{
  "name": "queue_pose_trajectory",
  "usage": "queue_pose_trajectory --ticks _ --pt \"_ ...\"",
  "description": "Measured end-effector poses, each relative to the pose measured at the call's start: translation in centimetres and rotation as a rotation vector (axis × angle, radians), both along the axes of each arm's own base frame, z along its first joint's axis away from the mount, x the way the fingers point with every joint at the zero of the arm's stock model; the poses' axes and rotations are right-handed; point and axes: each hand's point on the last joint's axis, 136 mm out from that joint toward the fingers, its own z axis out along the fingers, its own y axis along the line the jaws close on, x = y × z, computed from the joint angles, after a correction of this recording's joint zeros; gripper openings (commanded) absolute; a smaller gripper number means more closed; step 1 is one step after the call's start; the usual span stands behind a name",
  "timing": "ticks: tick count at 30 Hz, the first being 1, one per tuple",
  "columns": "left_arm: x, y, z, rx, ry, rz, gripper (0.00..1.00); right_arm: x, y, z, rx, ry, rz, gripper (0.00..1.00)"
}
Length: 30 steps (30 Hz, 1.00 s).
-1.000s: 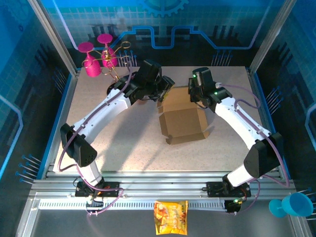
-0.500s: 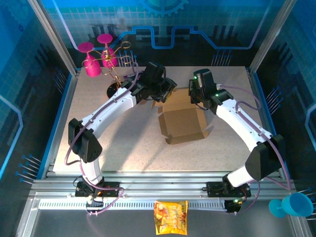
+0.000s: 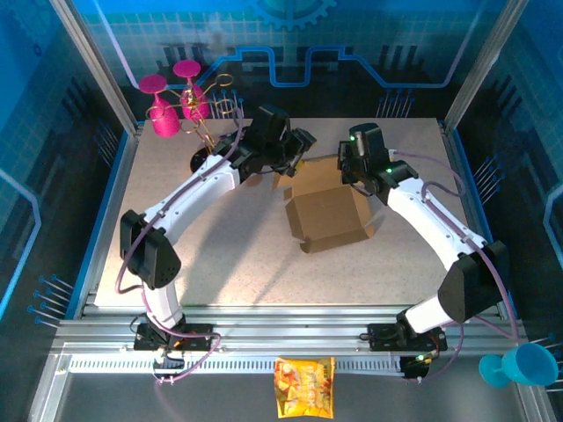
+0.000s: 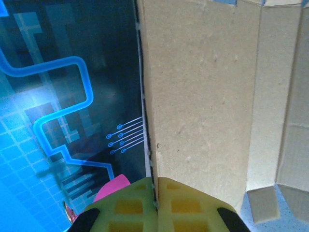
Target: Fold the paper box
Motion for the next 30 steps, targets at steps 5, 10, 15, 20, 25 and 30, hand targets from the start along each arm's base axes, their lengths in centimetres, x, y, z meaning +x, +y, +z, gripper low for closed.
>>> queue_pose_trajectory --ticks 5,10,15,20,25,30 --pt "-1.5 6.0 3.6 -0.001 -0.111 0.053 0.53 0.5 -2.5 0.1 0.019 0.011 -0.035 0.00" --pt "-3.8 15.5 2.3 0.022 -0.165 0.192 0.19 0.4 -3.9 0.7 0.041 0.024 -0.046 0.00" --pt "-5.3 16.2 -9.5 0.025 0.005 0.150 0.18 0.3 -3.8 1.5 0.060 0.023 -0.025 0.00" --pt "-6.4 13.3 -18.1 0.007 0.132 0.043 0.29 0.1 -3.3 1.3 0.075 0.035 -0.002 0.00" --pt "-4.5 8.8 -18.3 -0.093 0.019 -0.047 0.44 0.1 -3.4 1.3 0.096 0.042 -0.001 0.00" --pt "-2.3 6.9 -19.3 -0.206 -0.064 -0.040 0.49 0.1 -3.5 1.1 0.122 0.059 0.000 0.00"
